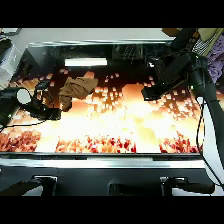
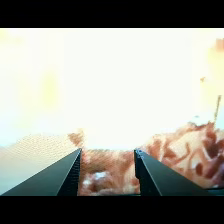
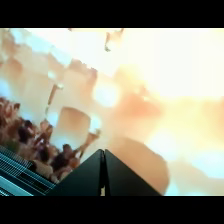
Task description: Fold the clothes and pants, and hang the long-sleeved shirts on hangers.
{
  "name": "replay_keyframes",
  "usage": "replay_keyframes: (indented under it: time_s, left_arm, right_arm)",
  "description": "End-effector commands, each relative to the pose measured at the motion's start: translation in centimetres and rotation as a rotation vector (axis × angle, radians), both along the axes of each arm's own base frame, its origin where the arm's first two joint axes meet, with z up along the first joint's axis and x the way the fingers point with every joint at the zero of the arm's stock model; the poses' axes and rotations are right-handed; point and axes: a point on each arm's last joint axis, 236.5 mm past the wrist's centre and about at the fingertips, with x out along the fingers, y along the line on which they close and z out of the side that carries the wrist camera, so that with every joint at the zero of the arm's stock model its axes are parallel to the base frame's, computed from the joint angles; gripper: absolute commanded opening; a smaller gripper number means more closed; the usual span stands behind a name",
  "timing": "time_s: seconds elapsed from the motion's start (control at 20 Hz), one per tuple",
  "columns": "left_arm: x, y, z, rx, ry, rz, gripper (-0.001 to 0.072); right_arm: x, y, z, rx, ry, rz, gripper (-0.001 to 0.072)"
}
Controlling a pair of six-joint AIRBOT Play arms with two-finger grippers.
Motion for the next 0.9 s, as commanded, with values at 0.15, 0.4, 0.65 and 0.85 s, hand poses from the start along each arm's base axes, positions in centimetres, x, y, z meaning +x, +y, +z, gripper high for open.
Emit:
replay_keyframes:
  time_s: [0.15,0.4,0.65,0.85]
  left_arm:
    - [0.0,0.0,0.0,0.000,-0.002,-0.001,0.0374]
    - [1.3,-0.1,0.1,-0.008,-0.049,0.022,0.0506]
    - [13.0,-0.8,4.3,-0.079,-0.464,0.138,0.0720]
    - [19.6,0.5,-0.8,-0.008,-0.426,0.167,0.0720]
  right_arm:
    - [0.0,0.0,0.0,0.000,0.001,0.001,0.0030]
    - [0.7,0.1,0.1,0.006,-0.027,-0.009,0.0030]
    - [1.1,0.2,0.2,0.022,-0.015,-0.086,0.0031]
    - [1.0,0.2,0.2,0.021,-0.013,-0.087,0.0036]
